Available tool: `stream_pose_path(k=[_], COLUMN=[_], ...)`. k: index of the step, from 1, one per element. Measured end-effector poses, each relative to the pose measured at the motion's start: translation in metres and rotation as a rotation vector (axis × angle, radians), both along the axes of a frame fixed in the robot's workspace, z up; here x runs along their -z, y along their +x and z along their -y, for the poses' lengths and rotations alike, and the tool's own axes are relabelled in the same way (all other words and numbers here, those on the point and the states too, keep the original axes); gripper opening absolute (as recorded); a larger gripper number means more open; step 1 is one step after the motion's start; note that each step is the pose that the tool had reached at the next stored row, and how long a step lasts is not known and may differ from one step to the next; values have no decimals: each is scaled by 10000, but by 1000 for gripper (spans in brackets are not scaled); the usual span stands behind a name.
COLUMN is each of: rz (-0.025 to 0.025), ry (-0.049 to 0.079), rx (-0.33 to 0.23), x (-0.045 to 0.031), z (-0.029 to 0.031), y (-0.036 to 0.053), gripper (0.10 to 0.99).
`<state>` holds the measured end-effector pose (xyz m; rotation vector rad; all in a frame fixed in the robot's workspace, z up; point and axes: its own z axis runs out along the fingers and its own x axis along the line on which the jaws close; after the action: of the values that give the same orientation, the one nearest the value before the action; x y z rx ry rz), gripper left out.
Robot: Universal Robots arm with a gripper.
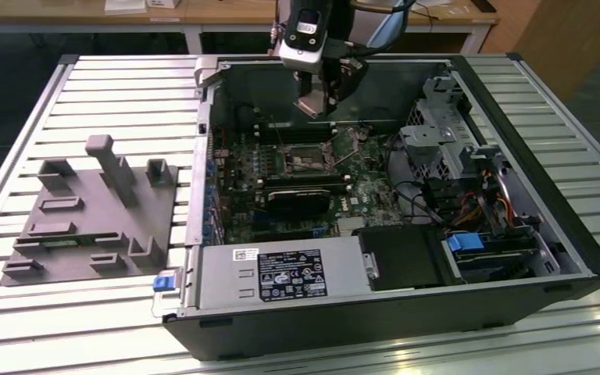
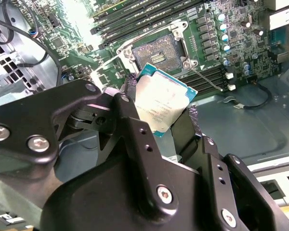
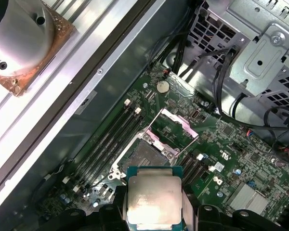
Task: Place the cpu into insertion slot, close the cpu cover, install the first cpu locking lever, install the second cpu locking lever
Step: 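Place the cpu into insertion slot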
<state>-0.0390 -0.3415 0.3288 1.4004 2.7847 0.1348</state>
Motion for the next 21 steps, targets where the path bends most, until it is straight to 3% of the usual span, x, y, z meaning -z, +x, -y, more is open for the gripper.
stream_pose_path(k=[21], rz=[0], ry=[0], rx=[276], x=[39], z=[0], y=[0], gripper=[537])
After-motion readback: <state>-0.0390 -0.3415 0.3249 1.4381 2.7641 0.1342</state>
